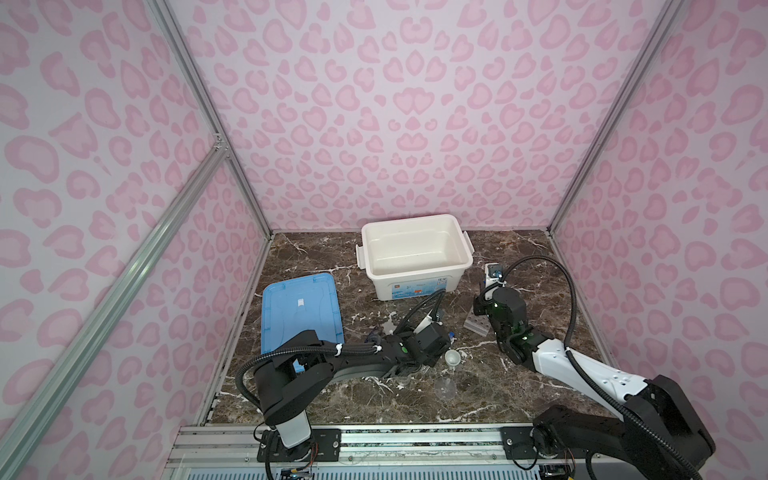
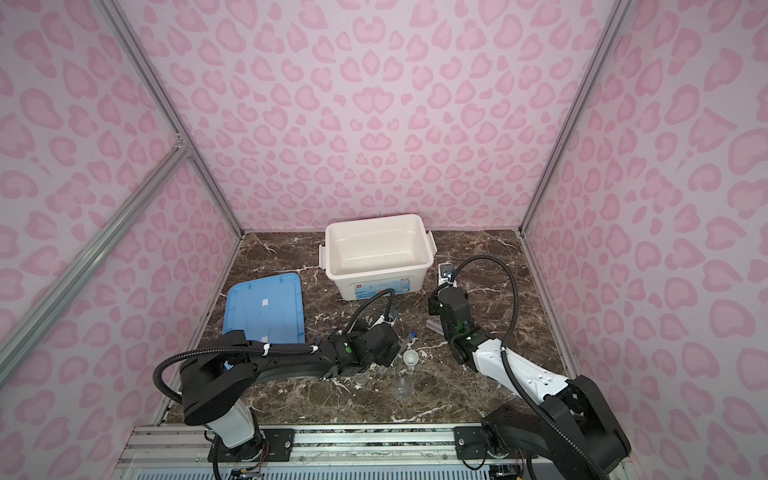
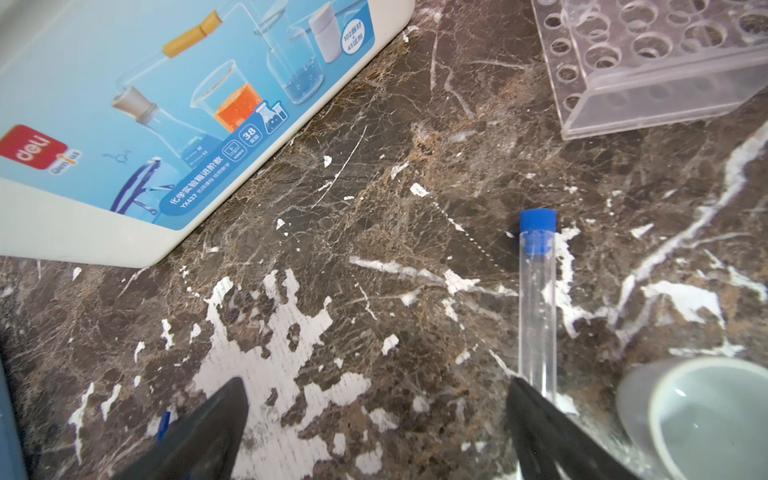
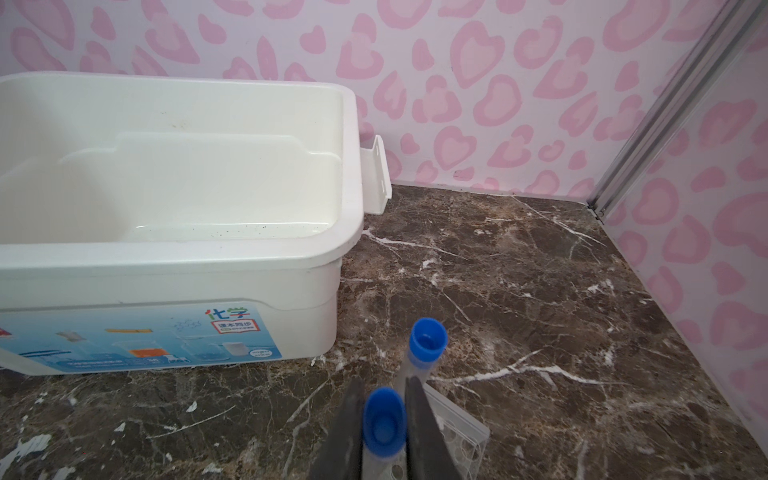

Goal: Organize the chemistry lab equipment
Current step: 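Carry the tube with the right gripper to above the clear rack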

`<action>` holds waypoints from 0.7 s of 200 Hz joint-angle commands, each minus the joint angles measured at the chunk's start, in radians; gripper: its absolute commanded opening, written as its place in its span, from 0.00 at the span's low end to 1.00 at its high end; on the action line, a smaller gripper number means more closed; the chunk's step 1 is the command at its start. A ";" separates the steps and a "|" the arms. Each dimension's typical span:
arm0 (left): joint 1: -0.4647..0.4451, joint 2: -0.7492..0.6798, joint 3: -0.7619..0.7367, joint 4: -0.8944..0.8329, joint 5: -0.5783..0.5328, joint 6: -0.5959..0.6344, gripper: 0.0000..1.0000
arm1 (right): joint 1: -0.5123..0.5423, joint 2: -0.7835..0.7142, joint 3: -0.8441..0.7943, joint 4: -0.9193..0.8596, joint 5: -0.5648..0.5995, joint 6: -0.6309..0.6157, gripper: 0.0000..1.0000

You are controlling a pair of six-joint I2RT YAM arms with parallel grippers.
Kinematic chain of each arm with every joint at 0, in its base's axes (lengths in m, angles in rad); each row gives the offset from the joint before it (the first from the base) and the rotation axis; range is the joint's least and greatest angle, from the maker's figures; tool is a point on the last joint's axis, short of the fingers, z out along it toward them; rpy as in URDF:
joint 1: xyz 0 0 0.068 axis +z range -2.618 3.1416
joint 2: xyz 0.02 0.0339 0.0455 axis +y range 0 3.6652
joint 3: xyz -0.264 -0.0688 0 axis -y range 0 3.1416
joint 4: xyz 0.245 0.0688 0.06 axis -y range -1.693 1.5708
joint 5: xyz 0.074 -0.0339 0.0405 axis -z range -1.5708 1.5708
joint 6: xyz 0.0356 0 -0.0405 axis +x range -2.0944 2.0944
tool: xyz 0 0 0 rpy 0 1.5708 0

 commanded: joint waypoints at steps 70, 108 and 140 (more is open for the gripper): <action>0.000 0.010 0.000 0.001 0.008 -0.009 0.98 | 0.000 0.021 -0.008 -0.008 -0.003 0.007 0.17; 0.000 0.014 0.003 -0.002 0.016 -0.008 0.98 | 0.000 0.033 0.003 -0.017 -0.005 0.007 0.17; 0.000 0.015 0.003 -0.004 0.021 -0.009 0.98 | 0.001 0.033 0.003 -0.021 -0.004 0.007 0.17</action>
